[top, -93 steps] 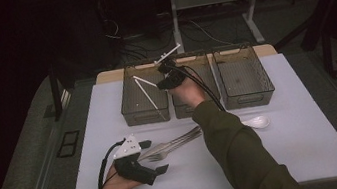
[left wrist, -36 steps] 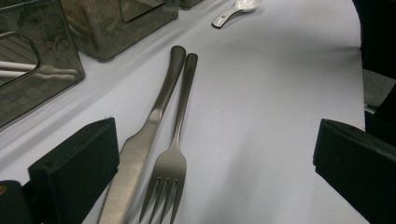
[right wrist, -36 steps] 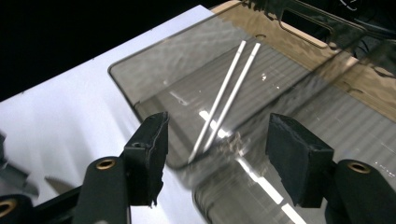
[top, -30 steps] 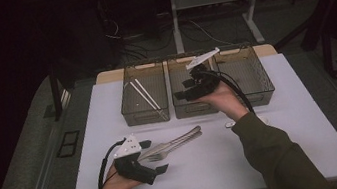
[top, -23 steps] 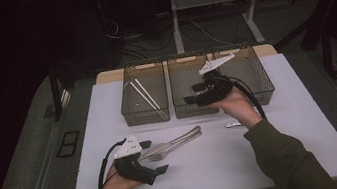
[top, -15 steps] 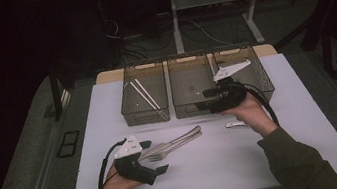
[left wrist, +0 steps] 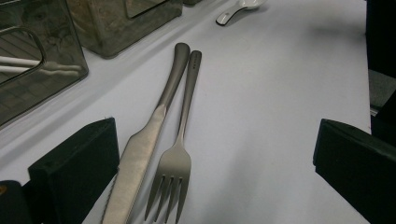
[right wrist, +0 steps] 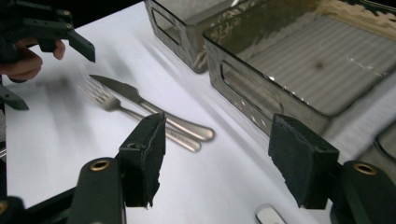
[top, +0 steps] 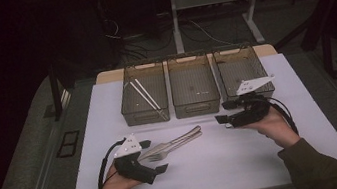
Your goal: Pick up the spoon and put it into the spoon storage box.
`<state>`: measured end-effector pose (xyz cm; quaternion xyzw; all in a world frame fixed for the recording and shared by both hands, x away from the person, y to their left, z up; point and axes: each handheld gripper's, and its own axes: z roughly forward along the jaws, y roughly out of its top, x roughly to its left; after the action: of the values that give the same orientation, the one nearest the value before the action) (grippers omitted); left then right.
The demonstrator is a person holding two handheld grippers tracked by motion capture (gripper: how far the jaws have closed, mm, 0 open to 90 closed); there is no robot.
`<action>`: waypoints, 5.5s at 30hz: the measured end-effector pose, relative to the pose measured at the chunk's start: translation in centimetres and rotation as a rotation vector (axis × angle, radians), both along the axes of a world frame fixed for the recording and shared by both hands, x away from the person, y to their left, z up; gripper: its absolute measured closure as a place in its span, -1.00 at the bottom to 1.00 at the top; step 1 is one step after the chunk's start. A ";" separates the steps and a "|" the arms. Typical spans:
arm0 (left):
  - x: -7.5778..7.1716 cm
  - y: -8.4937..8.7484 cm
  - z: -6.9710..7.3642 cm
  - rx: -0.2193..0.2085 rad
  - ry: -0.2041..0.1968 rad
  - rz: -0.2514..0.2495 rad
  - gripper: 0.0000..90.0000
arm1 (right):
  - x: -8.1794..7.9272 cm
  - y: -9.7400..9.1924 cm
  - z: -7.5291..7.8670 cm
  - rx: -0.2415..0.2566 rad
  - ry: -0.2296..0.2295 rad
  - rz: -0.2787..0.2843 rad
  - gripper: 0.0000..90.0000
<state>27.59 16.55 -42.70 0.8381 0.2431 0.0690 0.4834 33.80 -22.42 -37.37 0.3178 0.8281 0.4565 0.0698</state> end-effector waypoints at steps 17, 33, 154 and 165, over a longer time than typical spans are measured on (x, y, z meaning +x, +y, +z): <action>-0.1 0.1 0.1 0.011 -0.005 0.006 -1.00 | -1.5 -5.9 -1.6 -0.031 0.031 -0.130 -0.03; 0.1 0.5 -0.2 0.009 -0.016 0.023 -1.00 | -1.2 -10.4 -3.8 -0.042 0.065 -0.242 -0.20; 0.0 -0.2 -0.1 -0.025 -0.018 -0.010 -1.00 | -0.8 -10.3 -3.1 -0.127 0.058 -0.114 0.80; 0.0 -0.1 -0.1 -0.024 -0.017 -0.008 -1.00 | -0.5 -9.7 -2.0 -0.093 0.039 -0.124 0.80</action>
<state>27.55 16.43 -42.78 0.8326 0.2364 0.0714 0.4957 33.32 -32.12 -39.34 0.3739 0.8283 0.4060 0.0966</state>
